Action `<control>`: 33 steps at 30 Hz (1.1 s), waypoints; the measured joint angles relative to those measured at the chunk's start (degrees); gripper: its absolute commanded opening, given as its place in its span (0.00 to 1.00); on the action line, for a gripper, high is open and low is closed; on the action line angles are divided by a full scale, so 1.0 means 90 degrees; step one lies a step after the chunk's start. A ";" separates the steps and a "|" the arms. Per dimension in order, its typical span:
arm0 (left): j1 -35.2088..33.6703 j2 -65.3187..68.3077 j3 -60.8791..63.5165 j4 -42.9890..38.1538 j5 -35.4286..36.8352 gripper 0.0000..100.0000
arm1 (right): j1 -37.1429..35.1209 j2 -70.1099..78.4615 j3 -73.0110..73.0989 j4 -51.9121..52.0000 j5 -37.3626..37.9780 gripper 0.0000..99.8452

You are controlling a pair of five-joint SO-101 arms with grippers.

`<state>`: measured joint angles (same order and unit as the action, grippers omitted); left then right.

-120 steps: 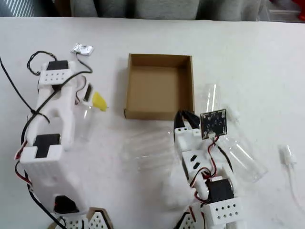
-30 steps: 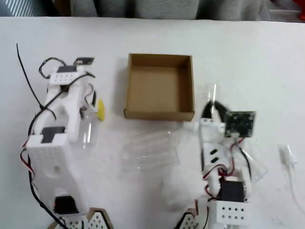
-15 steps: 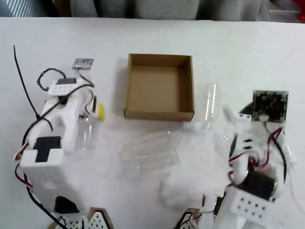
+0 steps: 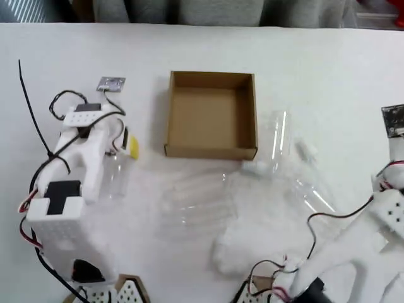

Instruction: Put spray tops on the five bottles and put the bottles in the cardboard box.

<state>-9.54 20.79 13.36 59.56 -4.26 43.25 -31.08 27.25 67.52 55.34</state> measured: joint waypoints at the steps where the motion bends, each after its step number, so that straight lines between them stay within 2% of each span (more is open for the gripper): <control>1: 0.0000 0.0000 0.0000 0.0000 0.0000 0.20 | 0.0049 0.0225 -0.0010 0.0029 0.0274 0.02; 5: 0.0000 0.0000 0.0029 -0.0010 0.0000 0.20 | 0.0274 0.0996 -0.0010 0.0049 0.1035 0.08; 9: 0.0000 0.0000 0.0029 -0.0010 0.0000 0.20 | 0.0264 0.1553 -0.0029 -0.0020 0.1387 0.15; 19: 0.0000 0.0000 0.0039 -0.0020 0.0000 0.20 | 0.0674 0.2667 -0.0039 -0.0791 0.1788 0.15; 33: 0.0000 0.0000 0.0039 -0.0020 0.0000 0.20 | 0.0762 0.3956 -0.0049 -0.1836 0.1875 0.15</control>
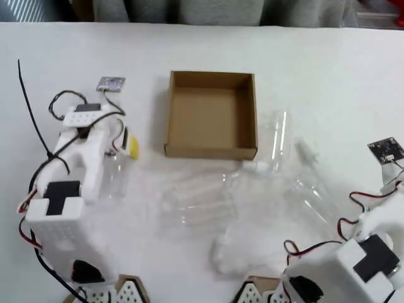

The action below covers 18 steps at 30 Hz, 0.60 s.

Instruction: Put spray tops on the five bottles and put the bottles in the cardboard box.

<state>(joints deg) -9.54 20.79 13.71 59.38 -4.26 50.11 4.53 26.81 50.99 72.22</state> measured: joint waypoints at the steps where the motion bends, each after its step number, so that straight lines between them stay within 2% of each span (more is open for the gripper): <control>1: 0.0000 0.0000 0.0000 0.0000 0.0000 0.20 | 0.0000 0.0088 0.0000 -0.0078 0.0000 0.15; 9: 0.0000 0.0000 0.0000 0.0000 0.0000 0.20 | 0.0000 0.0606 0.0000 -0.0625 0.0000 0.15; 18: 0.0000 0.0000 0.0000 0.0000 0.0000 0.20 | 0.0000 0.0674 -0.0010 -0.0733 0.0000 0.15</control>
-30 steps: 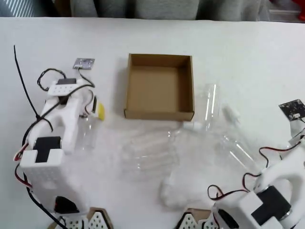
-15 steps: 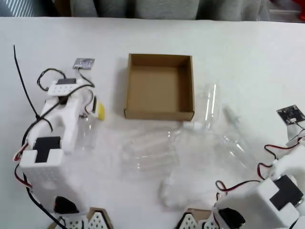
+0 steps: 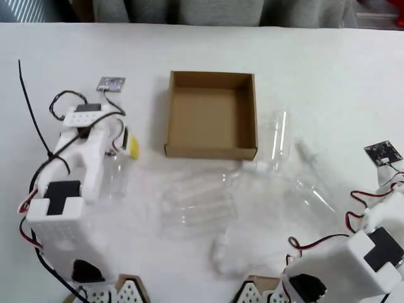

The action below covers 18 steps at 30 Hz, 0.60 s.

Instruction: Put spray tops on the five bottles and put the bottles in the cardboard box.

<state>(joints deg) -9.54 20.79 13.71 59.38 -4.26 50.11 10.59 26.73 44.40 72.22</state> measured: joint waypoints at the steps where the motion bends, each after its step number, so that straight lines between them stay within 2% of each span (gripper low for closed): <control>1: 0.0000 0.0000 0.0000 0.0000 0.0000 0.20 | 0.0000 0.0000 0.0000 0.0000 0.0000 0.15; 9: 0.0000 0.0000 0.0000 0.0000 0.0000 0.20 | 0.0020 0.0059 -0.0557 0.0313 -0.0391 0.14; 18: 0.0000 0.0000 0.0000 0.0000 0.0000 0.20 | -0.0039 0.0059 -0.0684 0.0654 -0.0430 0.14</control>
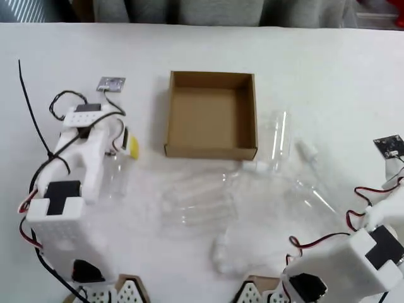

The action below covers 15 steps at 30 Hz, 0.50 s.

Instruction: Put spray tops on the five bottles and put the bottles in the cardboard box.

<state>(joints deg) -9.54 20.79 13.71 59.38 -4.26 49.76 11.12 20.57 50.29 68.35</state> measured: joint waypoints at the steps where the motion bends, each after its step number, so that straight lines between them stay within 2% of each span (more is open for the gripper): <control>1: 0.0000 0.0000 0.0000 0.0000 -0.0020 0.20 | 0.0000 0.0000 0.0000 0.0000 0.0000 0.14; 12: 0.0000 0.0000 0.0000 -0.0029 -0.0215 0.20 | -0.0010 0.0410 -0.0117 0.0000 0.0000 0.14; 15: 0.0000 0.0000 0.0000 -0.0029 -0.0215 0.20 | -0.0010 0.0723 -0.0440 0.0020 0.0000 0.09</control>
<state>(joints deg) -9.54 20.79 13.71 59.12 -6.20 49.67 17.63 16.62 50.46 68.35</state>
